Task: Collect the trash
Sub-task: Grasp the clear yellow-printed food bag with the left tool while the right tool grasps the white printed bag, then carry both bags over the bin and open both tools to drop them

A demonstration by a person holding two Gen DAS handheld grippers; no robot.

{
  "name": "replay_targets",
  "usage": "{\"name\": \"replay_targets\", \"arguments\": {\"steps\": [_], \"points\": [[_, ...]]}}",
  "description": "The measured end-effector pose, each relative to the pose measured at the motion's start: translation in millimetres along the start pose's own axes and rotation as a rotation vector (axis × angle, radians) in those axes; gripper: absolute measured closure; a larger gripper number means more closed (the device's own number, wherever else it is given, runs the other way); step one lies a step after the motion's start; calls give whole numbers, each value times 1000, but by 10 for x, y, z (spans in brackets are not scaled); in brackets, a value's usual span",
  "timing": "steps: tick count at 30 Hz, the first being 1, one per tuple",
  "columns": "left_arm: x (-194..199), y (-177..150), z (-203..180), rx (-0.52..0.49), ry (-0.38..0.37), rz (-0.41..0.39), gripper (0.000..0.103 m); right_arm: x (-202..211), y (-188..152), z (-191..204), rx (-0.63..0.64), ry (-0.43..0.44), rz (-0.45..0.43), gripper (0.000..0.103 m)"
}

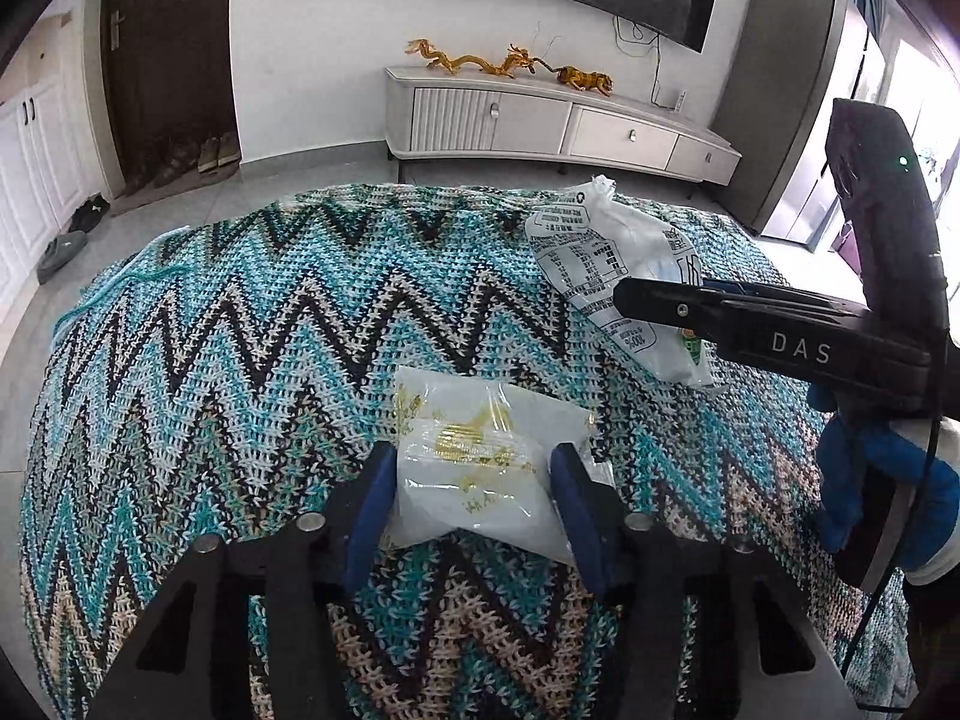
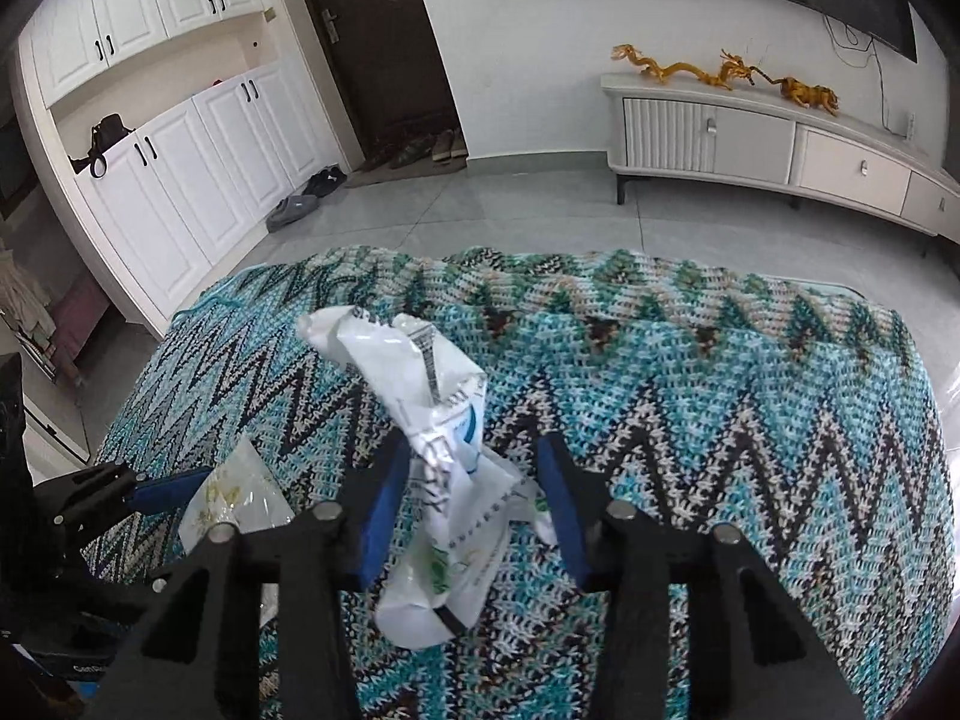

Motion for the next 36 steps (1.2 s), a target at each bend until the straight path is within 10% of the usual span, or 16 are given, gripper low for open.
{"name": "replay_targets", "arguments": {"steps": [7,22,36], "points": [[176,-239,-77,-15,13,-14,92,282,-212,33,10,8,-23,81],[1290,-638,-592,-46,55,-130,93,1774,-1171,-39,-5,4,-171,84],[1420,-410,-2483,-300,-57,-104,93,3027,-2611,-1412,-258,-203,-311,84]]}}
Point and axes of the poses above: each gripper's, at about its wrist camera, not at the fingertips, and x roughly against the way its jaws point, z to its left, y to its top, the point moved 2 cm from there along -x, roughly the way its jaws point, and after that the axes turned 15 degrees about z, right-handed, at the moved point
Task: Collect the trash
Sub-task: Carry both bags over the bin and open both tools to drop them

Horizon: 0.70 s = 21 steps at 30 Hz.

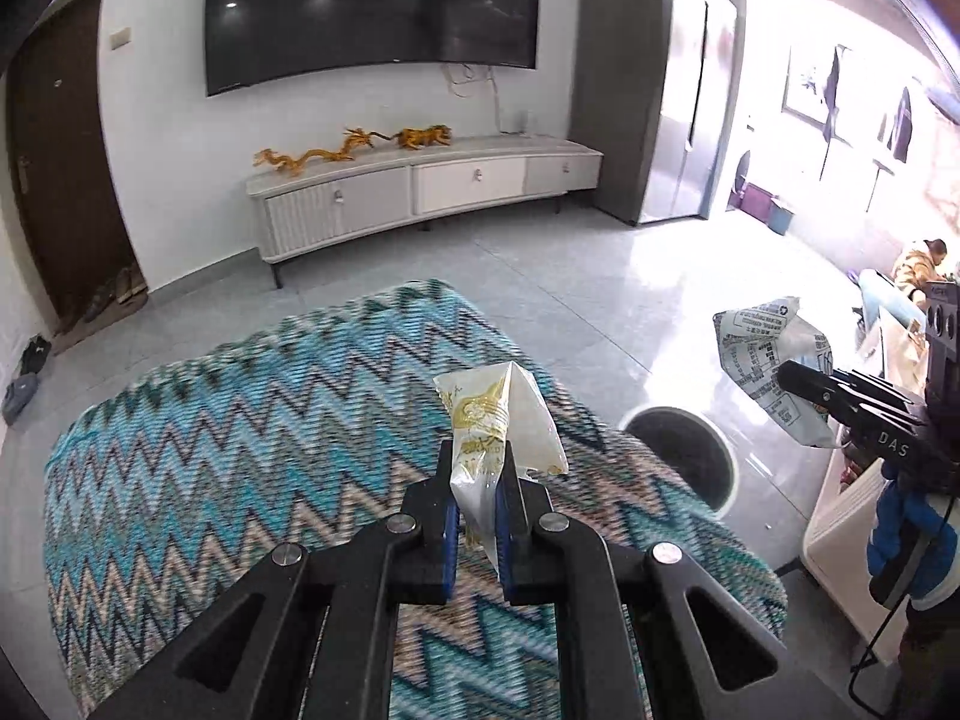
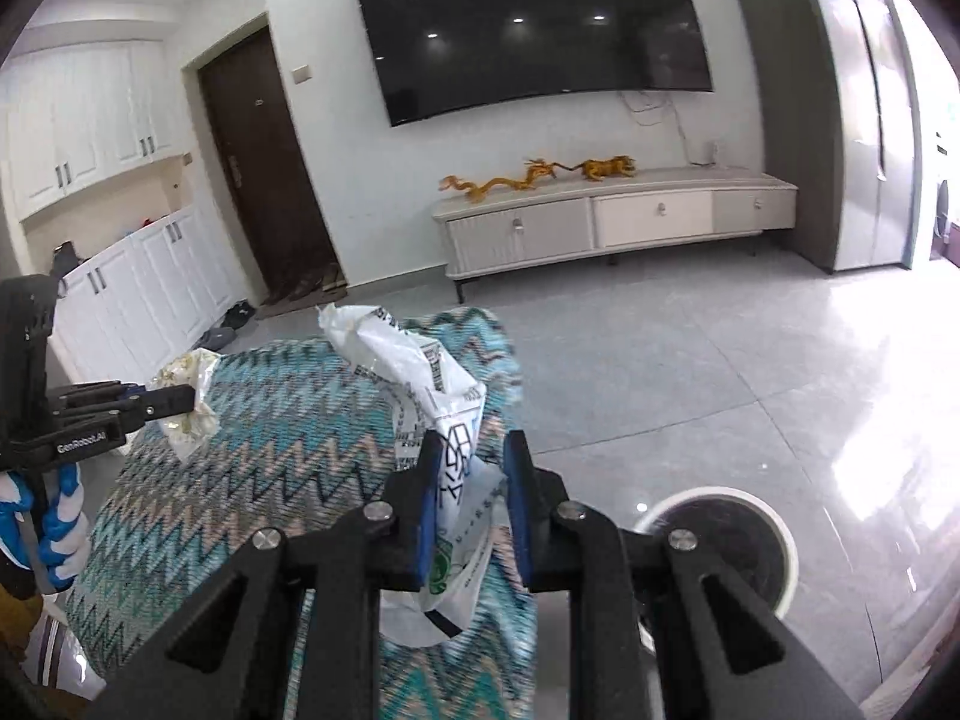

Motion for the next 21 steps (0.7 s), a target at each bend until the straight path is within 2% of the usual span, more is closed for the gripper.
{"name": "replay_targets", "arguments": {"steps": [4,10,15,18,21], "points": [[-449,324,-751,-109,-39,67,93,-78,-236,-780,-125,-109,32,84],[-1262,609,-1696,-200,-112,199,91,-523,-515,-1704,-297,-186,122,84],[-1953,821,-2072,-184,-150,315,86,-984,-666,-2199,-399,-198,188,84],[-2293,879,-2175,-176,-140,358,86,-1258,-754,-2364,-444,-199,228,82],[-2594,901,-2217,-152,-159,409,82,-1534,-879,-2554,-485,-193,272,81]]}}
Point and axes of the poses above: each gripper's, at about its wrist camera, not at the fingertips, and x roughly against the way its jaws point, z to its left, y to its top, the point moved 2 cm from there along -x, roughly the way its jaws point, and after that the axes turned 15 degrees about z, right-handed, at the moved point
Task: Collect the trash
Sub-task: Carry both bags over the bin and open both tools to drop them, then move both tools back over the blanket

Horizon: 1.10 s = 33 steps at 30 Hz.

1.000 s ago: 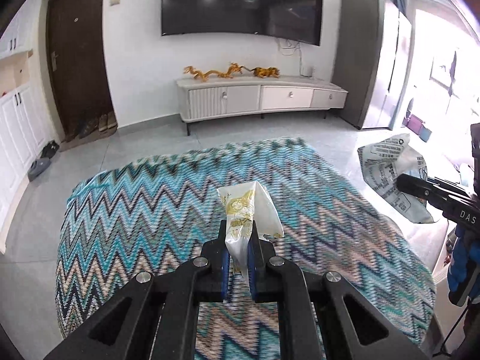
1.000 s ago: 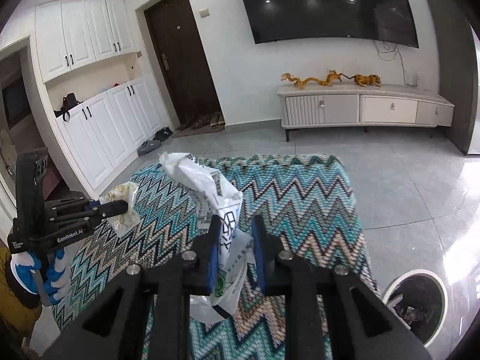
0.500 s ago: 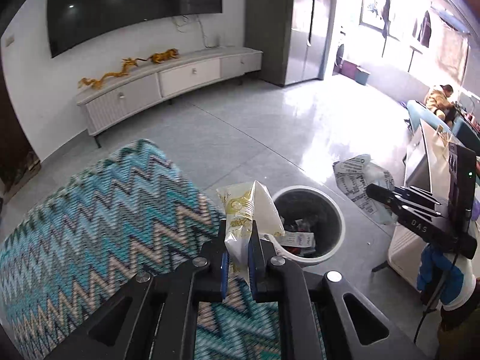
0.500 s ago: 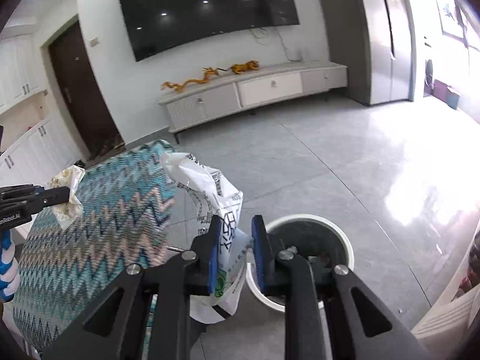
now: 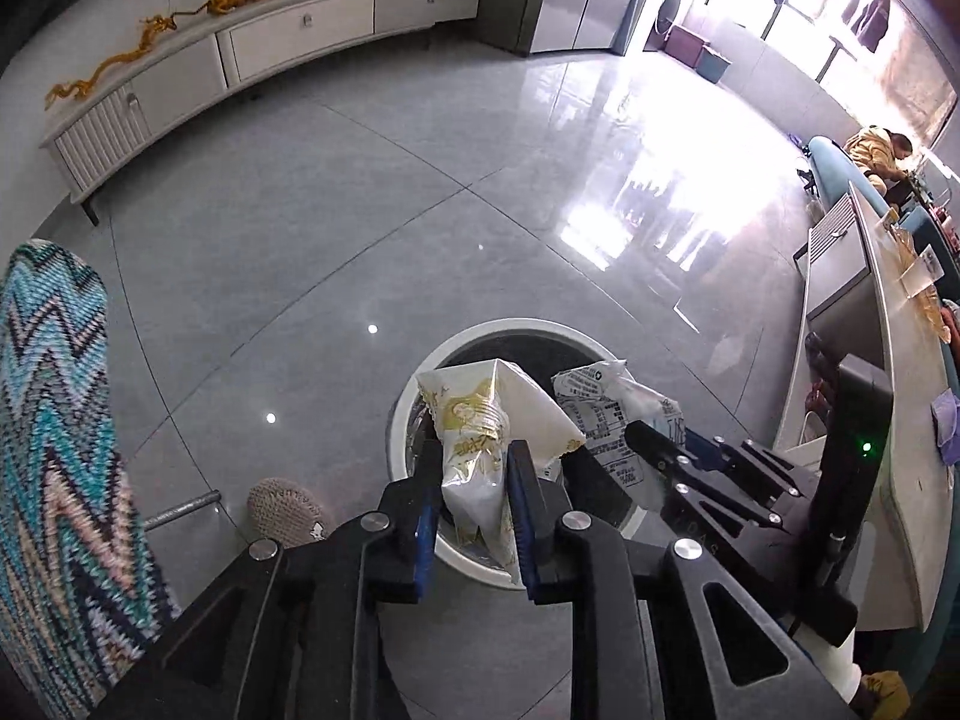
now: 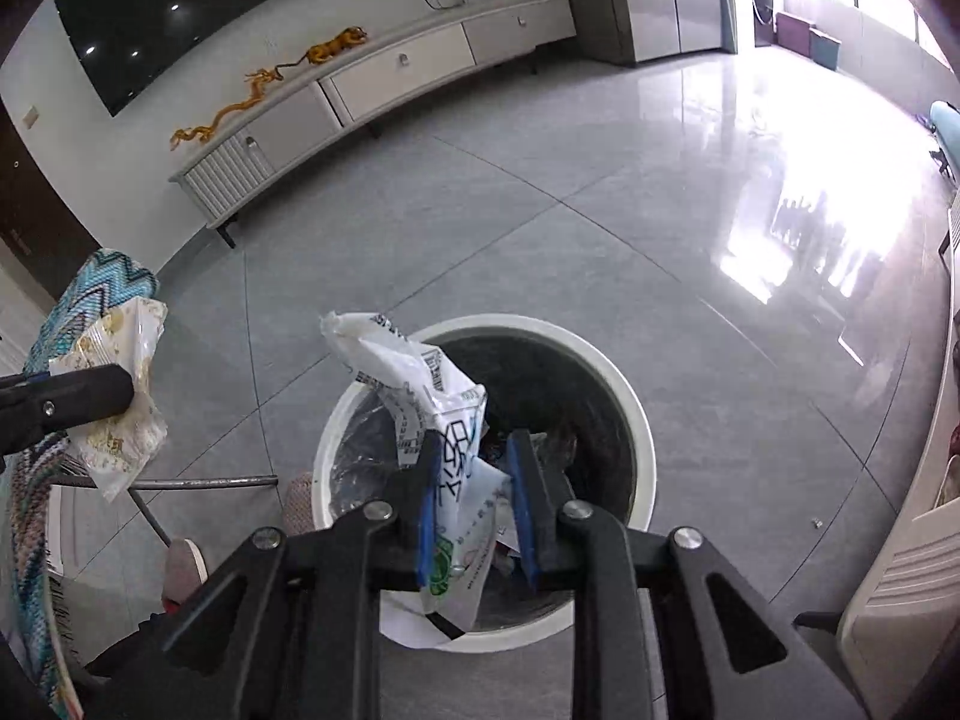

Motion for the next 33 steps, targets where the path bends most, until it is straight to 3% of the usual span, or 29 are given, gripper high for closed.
{"name": "replay_targets", "arguments": {"steps": [3,6,9,13,17,23,25,27,33], "points": [[-205,78,17,19,8,27,71,-282,13,-109,-27,-14,48,80],[-278,82,54,45,-22,40,45,-472,0,-170,-41,-39,82,73],[-240,57,65,43,-16,29,43,-542,-30,-210,-51,-57,91,56],[-103,82,29,34,-8,-8,43,-456,-64,-214,-64,-71,75,54],[274,-66,-35,15,8,-86,42,-108,-84,-160,-62,-107,18,52],[1033,-512,119,40,66,-253,34,685,-113,237,-1,-136,-116,46],[1287,-718,246,74,75,-312,30,976,-152,461,33,-131,-169,36],[1538,-947,394,116,105,-374,28,1236,-199,739,84,-120,-219,34],[2208,-1794,889,247,278,-552,9,1835,-507,1659,256,-63,-330,25]]}}
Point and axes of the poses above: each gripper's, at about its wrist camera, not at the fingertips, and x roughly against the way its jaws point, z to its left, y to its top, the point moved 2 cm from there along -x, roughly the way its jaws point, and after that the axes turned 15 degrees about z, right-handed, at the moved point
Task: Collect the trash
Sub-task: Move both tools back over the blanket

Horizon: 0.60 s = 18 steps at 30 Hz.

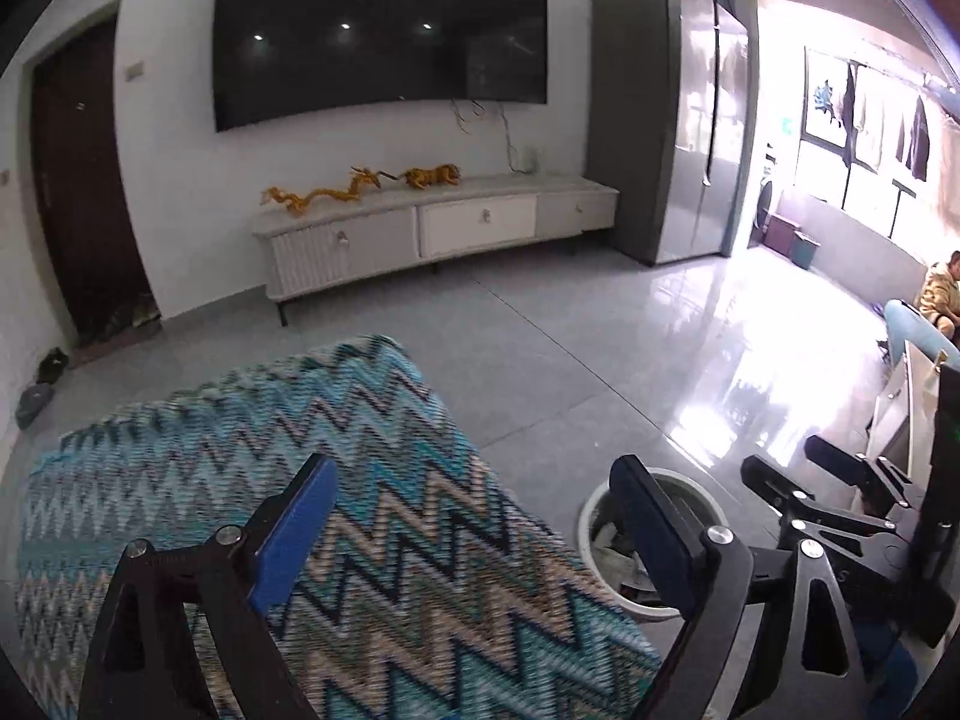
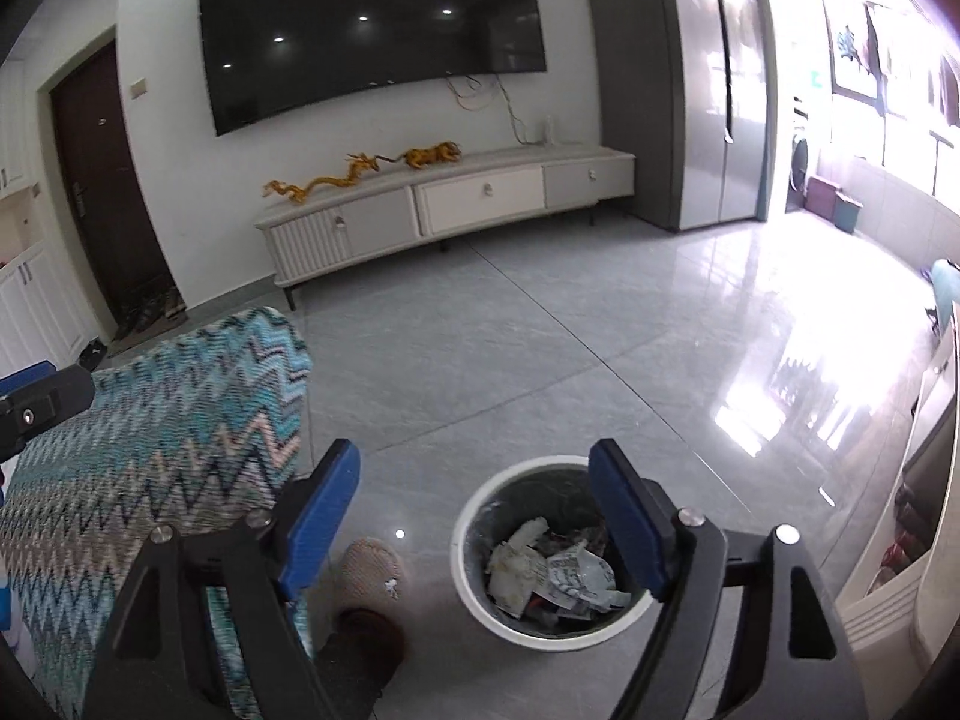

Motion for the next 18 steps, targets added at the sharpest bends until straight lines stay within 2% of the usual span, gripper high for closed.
{"name": "replay_targets", "arguments": {"steps": [3,6,8,12,18], "points": [[322,-136,431,47,89,-59,7,242,4,431,63,42,-38,22],[609,-311,772,79,162,-110,6,462,-18,830,126,63,-80,15],[817,-425,973,103,221,-147,0,605,-43,1065,168,81,-107,14],[1168,-635,1309,160,280,-215,0,850,-74,1476,242,97,-162,11],[1373,-841,1654,264,357,-242,0,1204,-177,1825,311,86,-257,5]]}}
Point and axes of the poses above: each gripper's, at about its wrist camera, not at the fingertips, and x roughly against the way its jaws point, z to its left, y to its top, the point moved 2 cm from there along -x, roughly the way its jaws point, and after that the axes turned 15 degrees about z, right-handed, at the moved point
